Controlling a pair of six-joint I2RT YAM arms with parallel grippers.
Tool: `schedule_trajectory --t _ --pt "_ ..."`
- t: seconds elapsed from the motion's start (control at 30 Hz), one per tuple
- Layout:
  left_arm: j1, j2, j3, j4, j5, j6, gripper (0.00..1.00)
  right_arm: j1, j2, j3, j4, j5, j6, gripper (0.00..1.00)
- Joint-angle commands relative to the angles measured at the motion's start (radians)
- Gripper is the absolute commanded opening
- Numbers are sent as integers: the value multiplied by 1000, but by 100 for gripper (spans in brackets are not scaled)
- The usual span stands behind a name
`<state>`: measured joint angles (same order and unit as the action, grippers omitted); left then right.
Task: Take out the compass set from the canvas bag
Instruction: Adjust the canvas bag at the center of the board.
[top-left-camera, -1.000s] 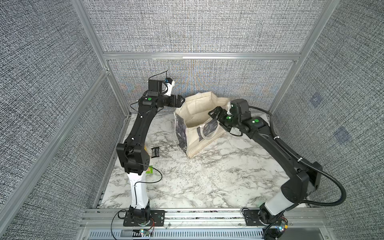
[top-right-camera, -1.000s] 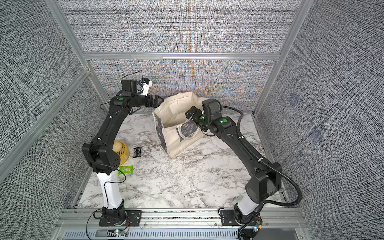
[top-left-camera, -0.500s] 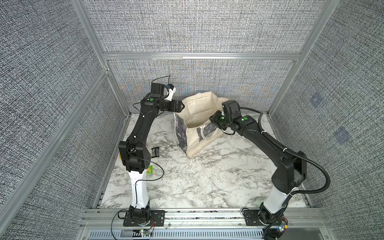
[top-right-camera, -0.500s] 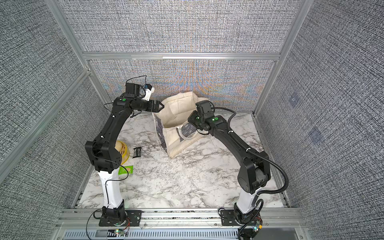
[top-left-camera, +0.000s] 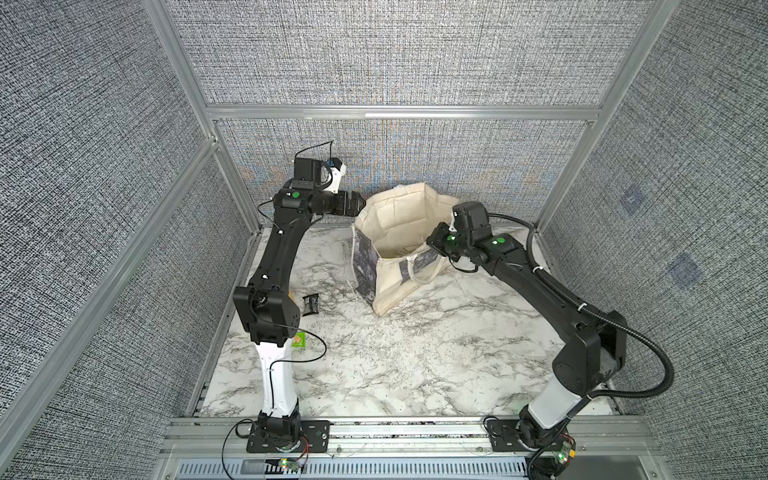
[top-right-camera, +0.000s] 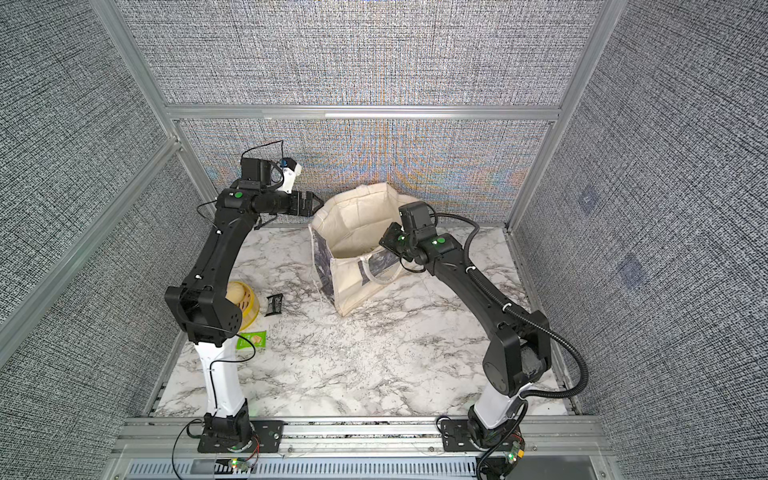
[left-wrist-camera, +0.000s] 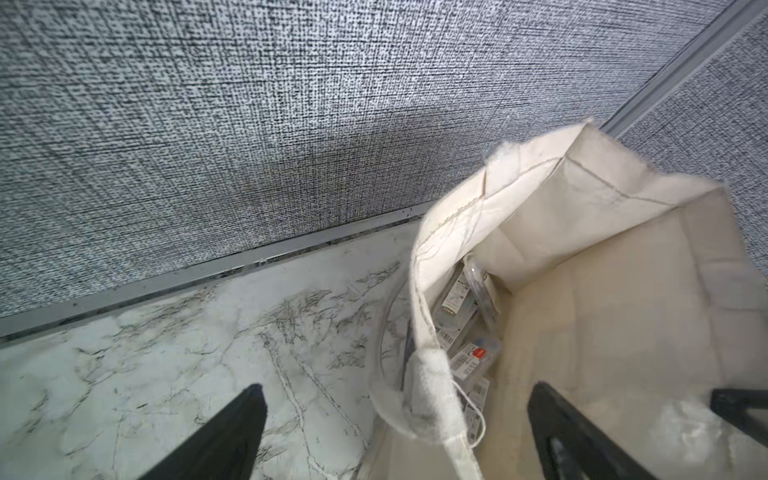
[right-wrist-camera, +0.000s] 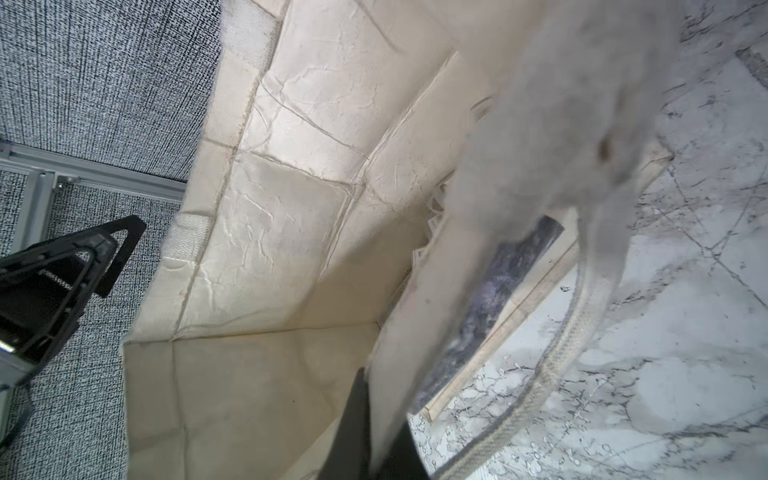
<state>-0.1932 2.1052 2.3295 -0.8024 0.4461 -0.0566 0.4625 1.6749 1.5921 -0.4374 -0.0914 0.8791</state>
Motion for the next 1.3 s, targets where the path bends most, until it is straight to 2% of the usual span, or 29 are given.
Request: schedule_trajectory --t 0.0,0.13,0.33,0.43,0.57,0.73,0.9,1.03,1.27 --pt "3 10 15 -11 80 12 97 -4 -24 -12 17 -22 -46 0" --pt "-5 7 5 3 190 38 97 -12 -34 -8 -9 -44 -77 0" --pt "-15 47 33 0 204 81 97 -18 -34 -9 -15 -73 -88 0" --pt "-14 145 156 -42 198 93 97 -18 -35 -13 -13 -76 -85 0" --pt "-6 292 363 -118 116 96 96 -19 -46 -20 -6 -82 -80 0" --pt "10 301 306 20 171 16 94 -19 -65 -34 -11 -75 -81 0" --pt "8 328 281 158 314 -109 83 -21 -80 -38 -13 -62 -88 0" --pt "6 353 284 225 387 -186 75 -21 -89 -41 -10 -64 -88 0" --pt "0 333 269 228 441 -205 56 -21 -92 -55 -4 -68 -92 0"
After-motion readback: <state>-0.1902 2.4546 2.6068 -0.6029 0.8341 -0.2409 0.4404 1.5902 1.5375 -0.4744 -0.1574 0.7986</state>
